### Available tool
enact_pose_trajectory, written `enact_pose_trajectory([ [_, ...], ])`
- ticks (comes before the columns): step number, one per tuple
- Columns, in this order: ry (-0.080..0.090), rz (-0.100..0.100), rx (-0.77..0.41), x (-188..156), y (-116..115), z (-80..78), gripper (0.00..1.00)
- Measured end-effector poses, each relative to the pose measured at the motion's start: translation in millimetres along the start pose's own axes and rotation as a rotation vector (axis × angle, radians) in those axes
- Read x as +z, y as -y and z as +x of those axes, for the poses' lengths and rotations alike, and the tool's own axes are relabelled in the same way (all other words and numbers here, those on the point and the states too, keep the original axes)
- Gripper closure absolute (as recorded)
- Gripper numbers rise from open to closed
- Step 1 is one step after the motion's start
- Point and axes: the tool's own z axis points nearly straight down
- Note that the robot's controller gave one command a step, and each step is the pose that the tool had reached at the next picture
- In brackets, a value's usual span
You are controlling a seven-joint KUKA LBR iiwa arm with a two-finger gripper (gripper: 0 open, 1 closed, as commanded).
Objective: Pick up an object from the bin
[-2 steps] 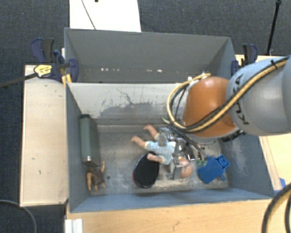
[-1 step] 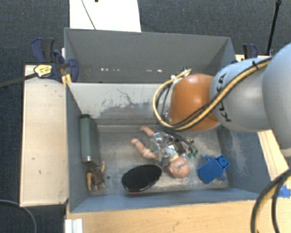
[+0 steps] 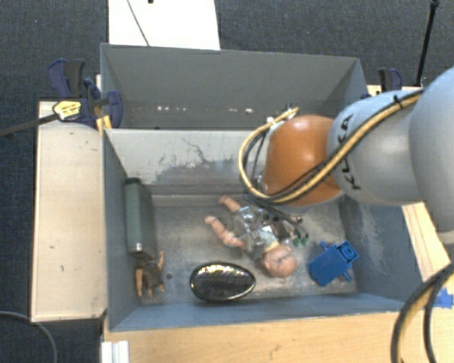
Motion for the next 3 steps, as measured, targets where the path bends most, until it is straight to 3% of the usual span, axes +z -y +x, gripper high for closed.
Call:
enact_pose_trajectory([
  [1,-0.009,-0.003,0.028,-16,3,1.9,1.00],
  [2,-0.016,-0.002,0.050,-77,-19,-3.2,1.00],
  [3,0.002,0.000,0.023,-56,-11,11.8,1.00],
])
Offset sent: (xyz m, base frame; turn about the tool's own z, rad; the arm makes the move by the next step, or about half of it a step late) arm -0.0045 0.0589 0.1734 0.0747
